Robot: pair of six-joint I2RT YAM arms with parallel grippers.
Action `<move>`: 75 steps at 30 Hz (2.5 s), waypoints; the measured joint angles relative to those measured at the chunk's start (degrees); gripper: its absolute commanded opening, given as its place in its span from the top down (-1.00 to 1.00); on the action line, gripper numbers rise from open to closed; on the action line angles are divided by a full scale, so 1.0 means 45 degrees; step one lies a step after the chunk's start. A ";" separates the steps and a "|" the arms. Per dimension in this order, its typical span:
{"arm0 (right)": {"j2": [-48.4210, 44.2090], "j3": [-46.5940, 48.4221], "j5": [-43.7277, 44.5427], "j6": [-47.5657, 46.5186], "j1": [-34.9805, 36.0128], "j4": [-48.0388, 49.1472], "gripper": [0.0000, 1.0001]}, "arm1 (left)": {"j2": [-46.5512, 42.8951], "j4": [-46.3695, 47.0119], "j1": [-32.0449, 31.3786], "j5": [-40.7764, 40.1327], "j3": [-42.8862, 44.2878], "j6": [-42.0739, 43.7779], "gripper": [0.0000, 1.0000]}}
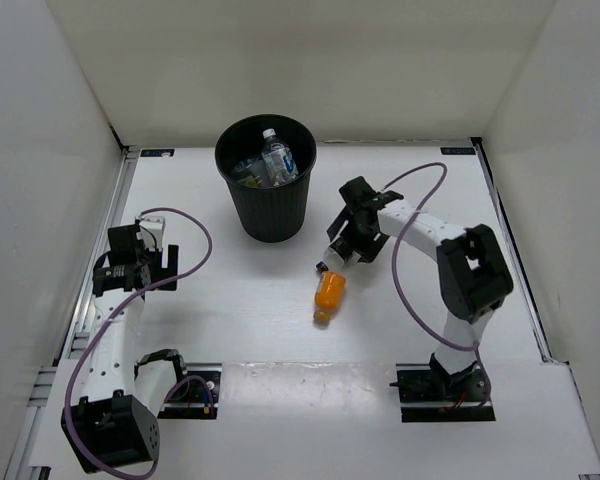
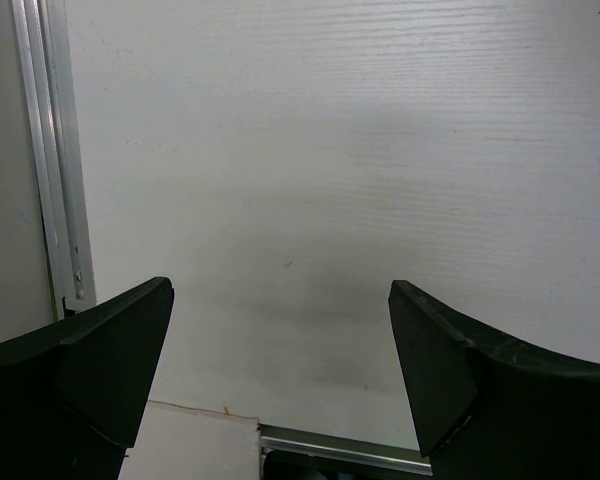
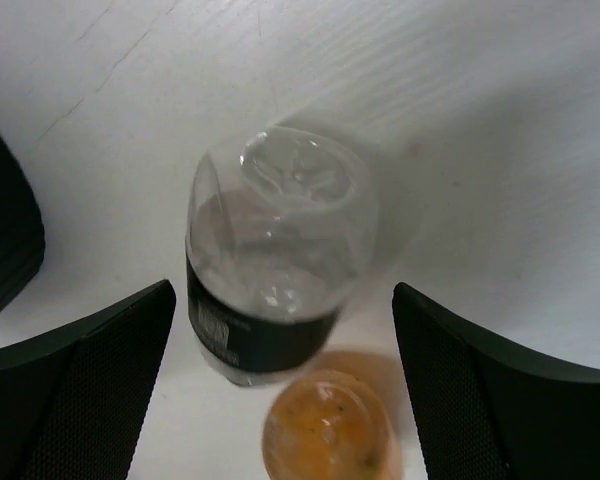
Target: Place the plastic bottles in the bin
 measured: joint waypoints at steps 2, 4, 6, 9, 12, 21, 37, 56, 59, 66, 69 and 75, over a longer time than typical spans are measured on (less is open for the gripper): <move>0.0719 0.0306 -0.0423 0.0126 -0.0087 0.0058 -0.31 | -0.0015 0.0000 0.0000 0.0000 0.0000 0.0005 -1.00; 0.1132 0.0379 -0.0889 0.0277 -0.0194 0.0180 0.15 | -0.0034 0.0000 0.0000 0.0000 0.0000 0.0005 -1.00; 0.1137 0.0442 -0.0991 0.0321 -0.0277 0.0180 0.40 | -0.0117 -0.0005 0.0000 0.0000 0.0000 0.0000 -1.00; 0.1098 0.0418 -0.0840 0.0287 -0.0403 0.0165 0.74 | -0.0393 -0.0029 0.0000 0.0165 0.0092 0.0000 -1.00; 0.0928 0.0316 -0.0461 0.0053 -0.0554 0.0112 0.83 | -0.0559 -0.0131 0.0000 0.0656 0.0952 -0.0296 -1.00; -0.1326 0.1069 0.1486 -0.1797 -0.1370 0.0087 0.86 | -0.0913 0.1137 0.0806 0.4648 0.3128 -0.3376 -1.00; 0.0335 1.1074 0.1991 -0.7723 0.1486 0.3886 -0.19 | -0.0563 0.1030 0.1044 0.6951 0.0869 -0.4483 -1.00; -0.1957 0.8102 0.2147 -0.9816 0.2244 0.2312 -1.00 | -0.0709 0.0296 0.0510 0.8082 0.1719 -0.2992 -1.00; -0.3871 0.6839 0.2817 -0.9651 0.1734 0.2497 -1.00 | 0.0330 -0.1073 -0.0491 0.7936 0.4133 -0.1865 -1.00; -0.6640 0.4459 0.4303 -0.9379 0.0447 0.2584 -1.00 | 0.4090 -0.3376 -0.5212 0.7271 1.1040 -0.0087 -1.00; -0.6989 0.3716 0.4682 -0.9345 0.0185 0.2511 -1.00 | 0.5144 -0.3789 -0.7674 0.6528 1.1978 0.0359 -1.00; -0.7397 0.2744 0.5163 -0.9107 0.0000 0.2123 -1.00 | 0.7402 -0.4119 -1.2322 0.5071 1.1225 0.0743 -1.00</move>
